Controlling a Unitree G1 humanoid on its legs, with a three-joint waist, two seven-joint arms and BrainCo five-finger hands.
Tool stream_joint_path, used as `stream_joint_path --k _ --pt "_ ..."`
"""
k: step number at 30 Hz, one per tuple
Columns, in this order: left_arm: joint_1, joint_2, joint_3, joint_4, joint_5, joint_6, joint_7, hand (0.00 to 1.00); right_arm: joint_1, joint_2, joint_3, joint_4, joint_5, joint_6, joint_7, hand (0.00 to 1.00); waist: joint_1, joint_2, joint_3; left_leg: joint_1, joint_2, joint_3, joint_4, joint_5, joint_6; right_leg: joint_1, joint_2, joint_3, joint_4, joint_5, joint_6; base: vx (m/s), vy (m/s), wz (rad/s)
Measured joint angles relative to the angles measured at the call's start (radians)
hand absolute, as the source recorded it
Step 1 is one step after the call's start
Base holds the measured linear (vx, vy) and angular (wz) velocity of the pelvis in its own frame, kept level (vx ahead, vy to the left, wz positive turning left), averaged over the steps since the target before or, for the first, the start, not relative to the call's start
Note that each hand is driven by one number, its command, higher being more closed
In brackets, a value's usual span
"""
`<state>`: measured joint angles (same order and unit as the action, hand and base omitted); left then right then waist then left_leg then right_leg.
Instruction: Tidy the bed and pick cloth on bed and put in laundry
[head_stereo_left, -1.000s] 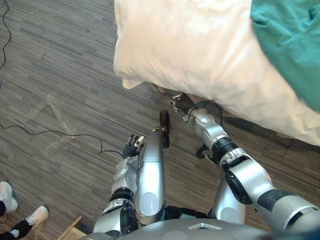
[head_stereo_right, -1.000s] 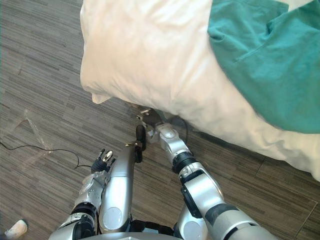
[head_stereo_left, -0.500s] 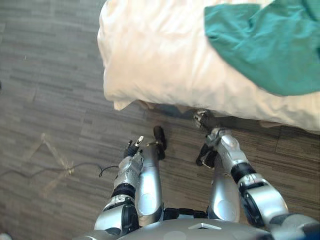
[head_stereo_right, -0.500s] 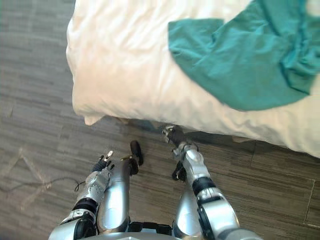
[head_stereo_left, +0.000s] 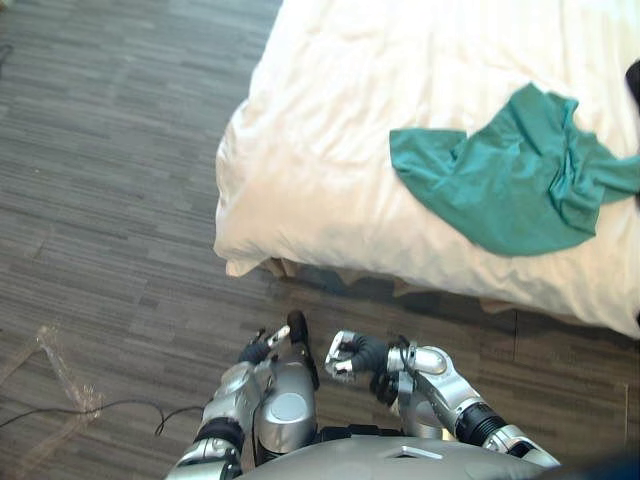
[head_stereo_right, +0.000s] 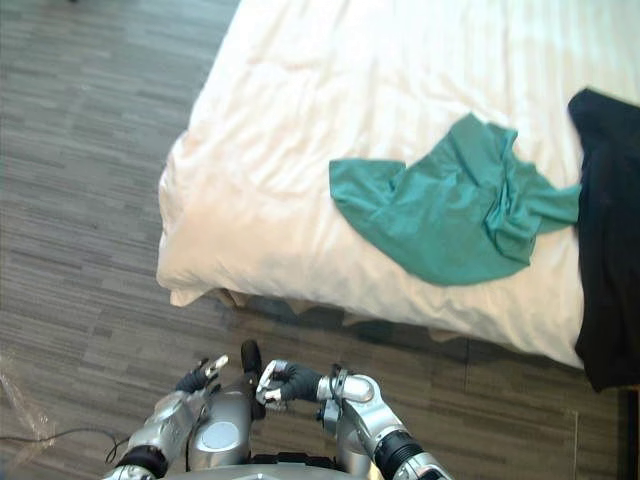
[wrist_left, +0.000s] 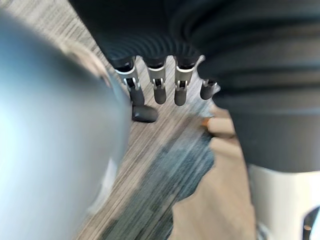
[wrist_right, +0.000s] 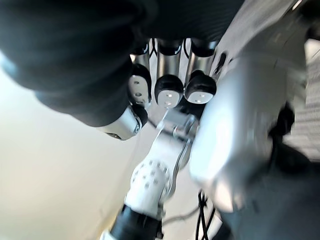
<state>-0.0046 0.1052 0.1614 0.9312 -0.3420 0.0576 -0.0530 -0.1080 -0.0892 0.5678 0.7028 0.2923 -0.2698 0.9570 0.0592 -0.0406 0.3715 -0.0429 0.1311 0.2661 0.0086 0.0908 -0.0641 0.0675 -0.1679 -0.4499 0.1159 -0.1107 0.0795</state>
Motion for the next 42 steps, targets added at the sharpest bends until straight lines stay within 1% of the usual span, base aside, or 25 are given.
stream_joint_path --k 3,6,9,13,15,16,18,19,20,21,22,23,24,27,30,33,34,35,36,37,38,39,40,41,42 --pt "0.042 0.002 0.000 0.006 0.019 -0.011 -0.018 0.00 0.010 -0.001 0.042 -0.021 0.019 -0.017 0.013 1.00 0.011 0.000 -0.053 0.045 -0.017 0.002 -0.038 0.001 -0.001 0.044 0.002 -0.002 -0.038 0.009 0.007 0.06 0.026 -0.02" --pt "0.086 0.009 0.003 0.007 0.022 -0.013 -0.032 0.00 0.008 0.000 0.074 -0.062 0.103 -0.027 -0.002 1.00 0.013 0.002 -0.093 0.127 -0.029 0.006 -0.081 0.004 -0.003 0.109 -0.002 -0.002 -0.054 0.009 0.008 0.04 0.013 -0.08" --pt "0.125 0.017 0.018 0.048 0.095 -0.008 -0.056 0.00 -0.007 0.009 0.080 -0.111 0.220 -0.016 -0.060 1.00 0.013 0.014 -0.127 0.179 -0.036 0.018 -0.105 0.006 -0.003 0.144 -0.006 0.008 -0.056 0.008 0.010 -0.01 0.013 -0.13" --pt "0.167 0.022 0.021 0.084 0.098 0.000 -0.060 0.00 -0.088 0.044 0.059 -0.135 0.310 0.025 -0.155 1.00 0.015 0.023 -0.129 0.171 -0.041 -0.002 -0.106 0.013 0.004 0.137 -0.011 0.000 -0.044 0.004 0.015 -0.06 0.012 0.10" --pt "0.143 0.024 0.025 0.082 0.093 -0.010 -0.060 0.00 -0.206 0.079 0.027 -0.137 0.325 0.031 -0.239 1.00 0.031 0.038 -0.096 0.109 -0.038 -0.015 -0.096 0.013 -0.003 0.062 -0.021 -0.002 0.001 -0.014 0.007 -0.11 0.027 0.10" --pt "0.131 0.024 0.025 0.082 0.092 -0.015 -0.060 0.00 -0.249 0.087 0.011 -0.139 0.326 0.033 -0.255 1.00 0.039 0.040 -0.077 0.087 -0.036 -0.022 -0.084 0.011 -0.003 0.036 -0.025 -0.002 0.019 -0.017 0.003 -0.13 0.037 0.06" --pt "0.059 0.027 0.022 0.074 0.077 -0.053 -0.067 0.00 -0.436 0.120 -0.063 -0.139 0.327 0.031 -0.346 1.00 0.046 0.047 0.007 -0.034 -0.035 -0.043 -0.050 0.010 -0.007 -0.096 -0.041 -0.001 0.089 -0.022 -0.006 -0.17 0.040 0.11" --pt "0.042 0.032 0.021 0.071 0.071 -0.062 -0.072 0.00 -0.481 0.125 -0.082 -0.139 0.328 0.029 -0.365 1.00 0.047 0.053 0.027 -0.069 -0.036 -0.052 -0.044 0.010 -0.008 -0.135 -0.044 0.001 0.106 -0.020 -0.009 -0.19 0.033 0.12" --pt "0.002 0.034 0.016 0.074 0.038 -0.082 -0.075 0.00 -0.559 0.123 -0.120 -0.137 0.331 0.025 -0.405 1.00 0.053 0.061 0.044 -0.149 -0.037 -0.058 -0.028 0.023 -0.015 -0.224 -0.049 0.007 0.143 -0.016 -0.017 -0.16 0.015 0.08" --pt "-0.040 0.028 0.000 0.077 0.014 -0.108 -0.083 0.00 -0.612 0.111 -0.154 -0.130 0.331 0.022 -0.444 1.00 0.071 0.085 0.057 -0.222 -0.041 -0.057 -0.014 0.029 -0.013 -0.314 -0.069 0.018 0.190 -0.022 -0.022 -0.14 0.005 0.10" --pt "-0.062 0.020 -0.003 0.078 0.005 -0.120 -0.090 0.00 -0.632 0.104 -0.174 -0.128 0.331 0.022 -0.465 1.00 0.075 0.096 0.065 -0.254 -0.046 -0.056 -0.007 0.031 -0.012 -0.353 -0.080 0.022 0.212 -0.026 -0.023 -0.05 0.008 0.08" --pt "-0.102 0.001 0.003 0.075 -0.011 -0.147 -0.094 0.00 -0.659 0.093 -0.204 -0.132 0.330 0.022 -0.505 1.00 0.080 0.121 0.091 -0.299 -0.053 -0.049 0.007 0.057 0.001 -0.411 -0.102 0.031 0.268 -0.030 -0.024 0.00 0.024 0.11" --pt "-0.146 -0.016 0.023 0.070 -0.027 -0.168 -0.093 0.00 -0.676 0.082 -0.214 -0.151 0.327 0.023 -0.540 1.00 0.080 0.127 0.125 -0.342 -0.059 -0.032 0.040 0.073 0.026 -0.466 -0.127 0.044 0.330 -0.045 -0.027 0.00 0.025 0.11" --pt "-0.253 -0.057 0.047 0.052 -0.046 -0.205 -0.063 0.00 -0.683 0.072 -0.213 -0.259 0.300 0.031 -0.617 1.00 0.077 0.126 0.156 -0.503 -0.046 -0.027 0.178 0.034 0.050 -0.615 -0.150 0.073 0.437 -0.075 -0.046 -0.02 -0.007 0.08" --pt "-0.298 -0.100 0.045 0.021 -0.076 -0.210 -0.029 0.00 -0.690 0.072 -0.204 -0.292 0.272 0.066 -0.703 1.00 0.065 0.126 0.160 -0.584 -0.020 -0.025 0.288 -0.011 0.050 -0.682 -0.153 0.084 0.505 -0.096 -0.059 -0.03 -0.056 -0.08" --pt "-0.323 -0.139 0.045 -0.009 -0.081 -0.221 0.022 0.00 -0.707 0.070 -0.201 -0.299 0.239 0.106 -0.804 1.00 0.061 0.128 0.161 -0.643 0.012 -0.015 0.391 -0.057 0.042 -0.737 -0.155 0.107 0.575 -0.142 -0.075 -0.08 -0.076 -0.17" --pt "-0.324 -0.140 0.047 -0.023 -0.084 -0.221 0.044 0.00 -0.705 0.067 -0.198 -0.292 0.237 0.029 -0.801 1.00 0.062 0.128 0.161 -0.660 0.030 -0.009 0.418 -0.068 0.042 -0.755 -0.146 0.112 0.591 -0.150 -0.083 -0.10 -0.084 -0.25" --pt "-0.324 -0.140 0.050 -0.037 -0.087 -0.223 0.062 0.00 -0.690 0.070 -0.202 -0.320 0.247 -0.005 -0.807 1.00 0.059 0.129 0.161 -0.670 0.043 -0.007 0.434 -0.073 0.038 -0.762 -0.137 0.112 0.595 -0.153 -0.087 -0.08 -0.084 -0.29" --pt "-0.323 -0.141 0.062 -0.043 -0.099 -0.222 0.084 0.00 -0.684 0.069 -0.212 -0.351 0.269 0.078 -0.852 1.00 0.046 0.130 0.162 -0.673 0.059 -0.004 0.445 -0.077 0.035 -0.762 -0.124 0.112 0.592 -0.154 -0.086 -0.07 -0.079 -0.28" --pt "-0.322 -0.149 0.065 -0.047 -0.098 -0.221 0.108 0.00 -0.666 0.067 -0.222 -0.355 0.281 0.112 -0.856 1.00 0.036 0.130 0.161 -0.668 0.069 0.001 0.451 -0.080 0.036 -0.758 -0.115 0.116 0.587 -0.152 -0.086 -0.06 -0.069 -0.25" --pt "-0.323 -0.158 0.065 -0.049 -0.098 -0.220 0.118 0.00 -0.653 0.066 -0.221 -0.340 0.258 0.060 -0.864 1.00 0.033 0.130 0.161 -0.664 0.072 0.005 0.450 -0.081 0.035 -0.756 -0.112 0.118 0.584 -0.150 -0.087 -0.04 -0.045 -0.24" --pt "-0.325 -0.170 0.065 -0.063 -0.098 -0.215 0.138 0.00 -0.597 0.077 -0.221 -0.322 0.143 -0.107 -0.907 1.00 0.029 0.130 0.161 -0.658 0.076 0.017 0.448 -0.081 0.035 -0.757 -0.109 0.126 0.580 -0.143 -0.090 -0.01 -0.018 -0.16" --pt "-0.325 -0.179 0.066 -0.071 -0.098 -0.213 0.147 0.00 -0.569 0.082 -0.227 -0.321 0.116 -0.161 -0.923 1.00 0.027 0.130 0.161 -0.655 0.078 0.022 0.448 -0.081 0.035 -0.757 -0.108 0.129 0.579 -0.140 -0.090 0.00 -0.014 -0.18" --pt "-0.325 -0.196 0.066 -0.088 -0.098 -0.195 0.165 0.00 -0.520 0.088 -0.256 -0.315 0.105 -0.237 -0.930 1.00 0.016 0.129 0.161 -0.650 0.080 0.029 0.449 -0.084 0.038 -0.755 -0.106 0.135 0.573 -0.130 -0.092 0.01 -0.001 -0.20" --pt "-0.330 -0.207 0.066 -0.090 -0.100 -0.179 0.180 0.00 -0.485 0.097 -0.297 -0.300 0.110 -0.285 -0.921 1.00 0.001 0.129 0.161 -0.641 0.084 0.041 0.448 -0.087 0.040 -0.749 -0.100 0.143 0.559 -0.120 -0.089 0.00 0.007 -0.27"
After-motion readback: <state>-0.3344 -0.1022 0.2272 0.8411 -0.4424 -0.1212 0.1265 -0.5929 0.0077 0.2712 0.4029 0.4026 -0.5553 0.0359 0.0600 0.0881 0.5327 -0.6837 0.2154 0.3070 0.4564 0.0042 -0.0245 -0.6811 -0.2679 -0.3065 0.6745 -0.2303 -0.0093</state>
